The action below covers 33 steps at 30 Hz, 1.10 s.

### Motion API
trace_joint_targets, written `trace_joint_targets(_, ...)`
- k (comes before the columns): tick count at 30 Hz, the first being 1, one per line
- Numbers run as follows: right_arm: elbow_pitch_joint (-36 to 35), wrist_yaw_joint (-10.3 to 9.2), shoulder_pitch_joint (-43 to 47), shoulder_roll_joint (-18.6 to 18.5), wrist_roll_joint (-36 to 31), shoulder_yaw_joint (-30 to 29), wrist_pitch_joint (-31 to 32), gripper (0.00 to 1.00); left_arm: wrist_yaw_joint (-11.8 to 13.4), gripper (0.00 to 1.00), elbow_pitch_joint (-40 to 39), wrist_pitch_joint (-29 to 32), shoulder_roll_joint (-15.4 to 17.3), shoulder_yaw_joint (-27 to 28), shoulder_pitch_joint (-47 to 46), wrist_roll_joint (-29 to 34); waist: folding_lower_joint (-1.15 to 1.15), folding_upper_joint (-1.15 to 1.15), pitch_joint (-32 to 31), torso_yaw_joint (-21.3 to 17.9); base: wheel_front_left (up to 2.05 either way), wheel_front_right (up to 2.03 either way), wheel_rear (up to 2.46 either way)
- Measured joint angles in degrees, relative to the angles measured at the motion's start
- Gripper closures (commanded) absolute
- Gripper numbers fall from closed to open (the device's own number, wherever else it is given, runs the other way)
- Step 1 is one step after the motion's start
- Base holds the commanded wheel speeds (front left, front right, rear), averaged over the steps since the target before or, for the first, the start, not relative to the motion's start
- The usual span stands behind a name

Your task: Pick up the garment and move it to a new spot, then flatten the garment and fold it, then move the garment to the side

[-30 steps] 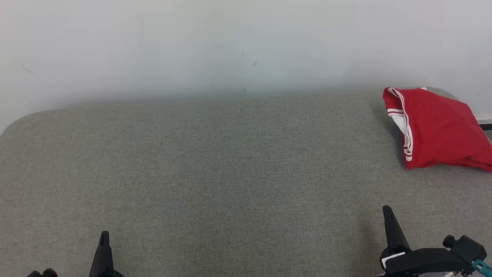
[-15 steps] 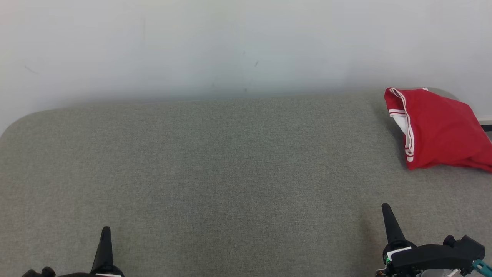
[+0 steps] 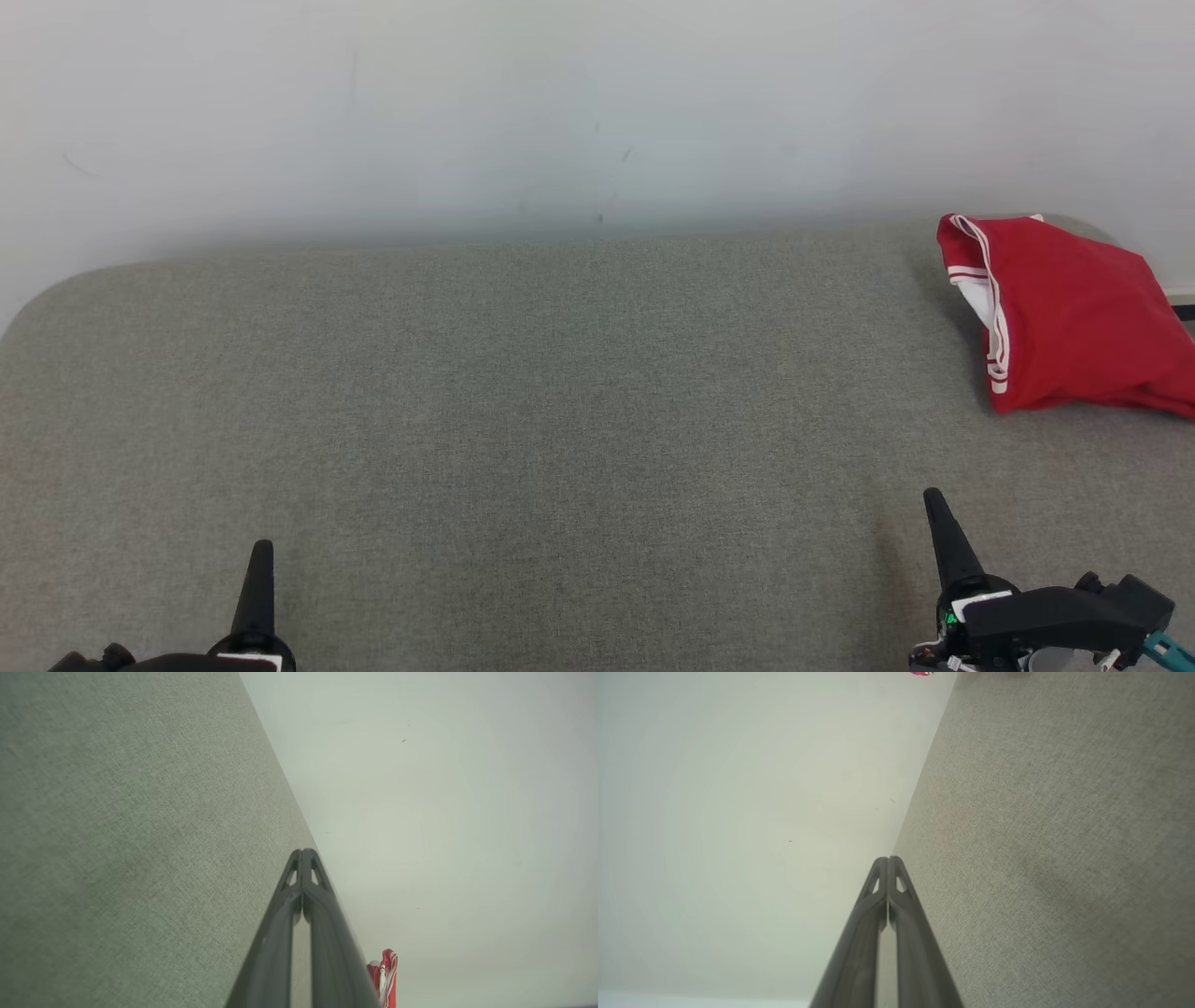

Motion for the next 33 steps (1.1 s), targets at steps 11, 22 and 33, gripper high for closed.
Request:
trace_joint_targets(11,0.2,0.00,-0.7,0.3,5.6,-0.4,1.3,1.00,0.0,1.00,0.2,1.4,0.0,0.1,-0.9,-5.8,0.00,0.00,0.0,0.2,0.00,0.00,0.00)
trace_joint_targets(22,0.4,0.00,-1.2,0.6,10.5,-0.9,2.7,1.00,-0.1,1.00,0.4,2.7,0.0,0.3,-1.6,-11.0,0.00,0.00,0.0,0.4,0.00,0.00,0.00)
trace_joint_targets(33,0.5,0.00,-1.7,0.9,14.6,-1.2,3.7,1.00,-0.1,1.00,0.6,3.8,-0.1,0.4,-2.1,-15.7,0.00,0.00,0.0,0.5,0.00,0.00,0.00)
